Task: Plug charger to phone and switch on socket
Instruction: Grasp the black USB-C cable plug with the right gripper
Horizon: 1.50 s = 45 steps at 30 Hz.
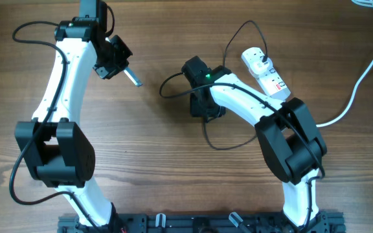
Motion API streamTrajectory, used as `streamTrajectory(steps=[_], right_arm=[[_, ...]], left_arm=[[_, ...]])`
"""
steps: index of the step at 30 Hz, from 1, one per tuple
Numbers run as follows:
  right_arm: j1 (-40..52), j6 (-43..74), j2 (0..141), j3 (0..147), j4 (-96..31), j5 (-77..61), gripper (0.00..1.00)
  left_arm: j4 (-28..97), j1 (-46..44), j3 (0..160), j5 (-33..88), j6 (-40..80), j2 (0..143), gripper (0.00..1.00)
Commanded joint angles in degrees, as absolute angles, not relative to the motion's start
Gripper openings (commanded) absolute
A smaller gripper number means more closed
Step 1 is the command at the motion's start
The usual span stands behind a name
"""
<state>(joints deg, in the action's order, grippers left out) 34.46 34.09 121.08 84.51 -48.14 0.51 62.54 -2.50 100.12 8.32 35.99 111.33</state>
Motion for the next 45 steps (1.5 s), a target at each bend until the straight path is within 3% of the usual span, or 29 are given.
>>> streamTrajectory(steps=[1,8,17,25,28,29,30,32,34,35,40,45], right_arm=[[34.4,34.5,124.3,84.3,-47.4,1.4,0.34],[34.5,34.5,124.4,84.3,-46.7,0.8,0.24],[34.4,35.0,125.5,84.2,-45.6,0.8,0.27],[34.4,35.5,125.3,84.5,-45.7,0.5,0.05],[34.3,34.5,124.2,86.9,-47.4,-1.8,0.05],[34.1,34.4,123.6,88.1,-48.8,-1.8,0.05],[33.9,33.4,123.0,89.1,-50.0,-2.1,0.13],[33.7,31.1,122.7,89.6,-51.0,-2.7,0.43],[33.7,31.8,122.9,89.0,-52.2,-2.7,0.48],[33.7,32.5,122.9,88.5,-52.1,-2.7,0.48],[33.7,36.2,123.4,85.4,-49.0,-2.6,0.21],[33.8,36.2,123.4,84.8,-47.4,-2.4,0.16]], left_arm=[[62.2,-2.3,100.8,7.6,35.2,109.6,0.04],[62.2,-2.3,100.8,7.6,35.2,109.6,0.04],[62.5,-2.3,100.8,7.6,35.2,109.6,0.04],[62.4,-2.3,100.8,7.7,35.2,109.6,0.04],[62.0,-2.3,100.8,9.1,35.1,109.6,0.04],[61.9,-2.3,100.8,9.8,35.1,109.6,0.04],[61.9,-2.3,100.8,10.0,35.1,109.6,0.04],[62.0,-2.3,100.8,10.0,35.1,109.6,0.04],[61.7,-2.3,100.8,10.0,35.1,109.6,0.04],[61.8,-2.3,100.8,10.0,35.1,109.6,0.04],[61.8,-2.3,100.8,10.0,35.1,109.6,0.04],[61.7,-2.3,100.8,10.0,35.1,109.6,0.04]])
